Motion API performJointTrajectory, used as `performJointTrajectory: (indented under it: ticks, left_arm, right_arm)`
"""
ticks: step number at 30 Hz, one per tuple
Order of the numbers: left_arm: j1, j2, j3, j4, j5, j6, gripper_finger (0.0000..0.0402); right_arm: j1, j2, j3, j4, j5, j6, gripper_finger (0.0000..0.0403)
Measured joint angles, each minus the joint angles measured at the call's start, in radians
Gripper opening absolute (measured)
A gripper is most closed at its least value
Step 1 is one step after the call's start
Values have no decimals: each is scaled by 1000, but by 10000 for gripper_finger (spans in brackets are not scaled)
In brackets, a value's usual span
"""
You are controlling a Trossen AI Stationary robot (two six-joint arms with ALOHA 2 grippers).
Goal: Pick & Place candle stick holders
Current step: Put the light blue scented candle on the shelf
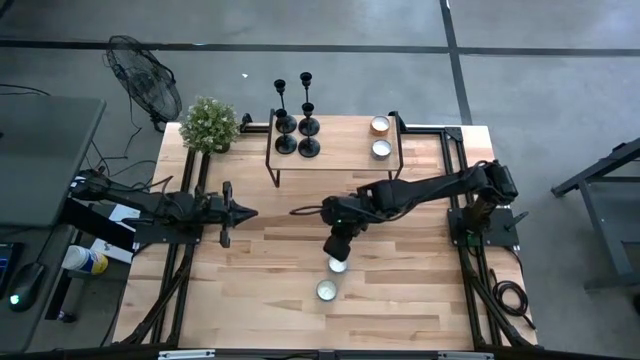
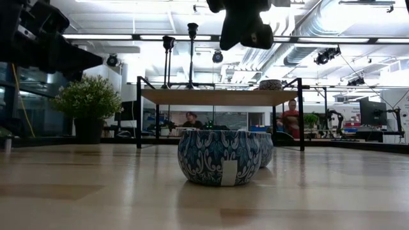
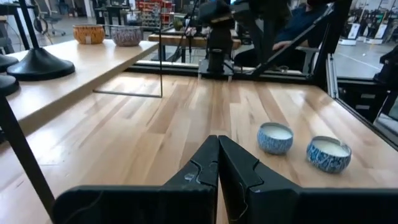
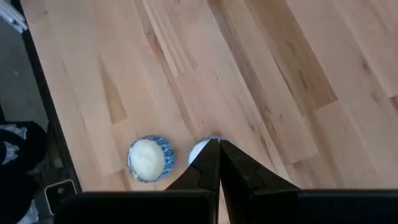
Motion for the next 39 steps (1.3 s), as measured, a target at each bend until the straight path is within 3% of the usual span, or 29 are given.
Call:
performJointTrajectory:
  ticks: [6,11,17,24,28,34,39]
  left_arm:
    - [0,0,0,-39,0,0,0]
    - [0,0,0,-41,0,0,0]
    - [0,0,0,-41,0,0,0]
    - [0,0,0,-41,0,0,0]
    - [0,0,0,-41,0,0,0]
    - [0,0,0,-41,-1,0,0]
    - [0,0,0,-41,-1,0,0]
  right_arm:
    - [-14,-2,1,-65,194,161,0]
    - [-11,-12,2,-146,189,373,0]
    - [51,-43,2,-251,341,640,0]
    - [105,-34,2,-201,265,692,0]
    - [117,-34,2,-207,263,786,1]
    - [127,10,2,-217,180,886,2]
    - [135,45,2,-211,156,898,38]
